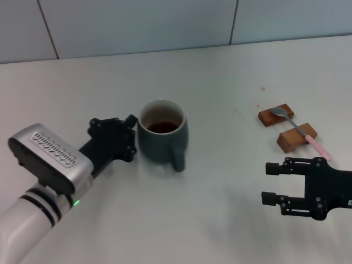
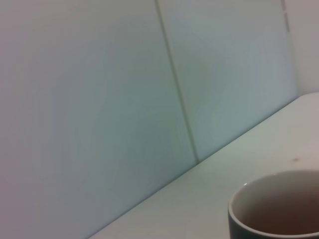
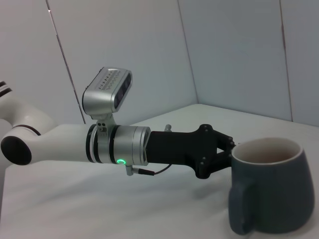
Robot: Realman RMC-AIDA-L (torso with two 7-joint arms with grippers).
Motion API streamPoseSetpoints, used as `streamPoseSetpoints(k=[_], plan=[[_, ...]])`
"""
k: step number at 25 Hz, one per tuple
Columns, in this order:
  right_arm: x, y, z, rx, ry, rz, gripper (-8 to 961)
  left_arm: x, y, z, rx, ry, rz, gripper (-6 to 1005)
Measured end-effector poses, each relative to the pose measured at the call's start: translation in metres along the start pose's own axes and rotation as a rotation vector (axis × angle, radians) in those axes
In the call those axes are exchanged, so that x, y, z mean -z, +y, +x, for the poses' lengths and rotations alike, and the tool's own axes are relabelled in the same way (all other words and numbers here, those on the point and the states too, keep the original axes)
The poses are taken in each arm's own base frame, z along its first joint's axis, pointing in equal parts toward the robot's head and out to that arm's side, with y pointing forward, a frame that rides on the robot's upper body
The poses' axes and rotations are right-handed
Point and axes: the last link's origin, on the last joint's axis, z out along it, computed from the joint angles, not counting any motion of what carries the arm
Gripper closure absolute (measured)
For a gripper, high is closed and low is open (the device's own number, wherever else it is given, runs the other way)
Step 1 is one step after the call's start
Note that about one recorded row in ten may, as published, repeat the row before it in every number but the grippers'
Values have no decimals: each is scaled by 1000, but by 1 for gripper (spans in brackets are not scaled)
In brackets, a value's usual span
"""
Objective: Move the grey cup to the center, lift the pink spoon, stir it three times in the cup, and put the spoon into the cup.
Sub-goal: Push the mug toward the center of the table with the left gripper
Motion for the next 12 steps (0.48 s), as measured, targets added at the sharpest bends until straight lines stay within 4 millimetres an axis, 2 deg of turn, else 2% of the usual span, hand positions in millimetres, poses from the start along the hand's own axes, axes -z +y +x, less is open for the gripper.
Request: streamPoseSetpoints(k=[7,12], plan=[[0,1,1,-3,-1,1,291,-6,14,9,10,26,-51,1001],[0,1,2,-4,0,2,291,-6,7,9,69,26,-12,1000]])
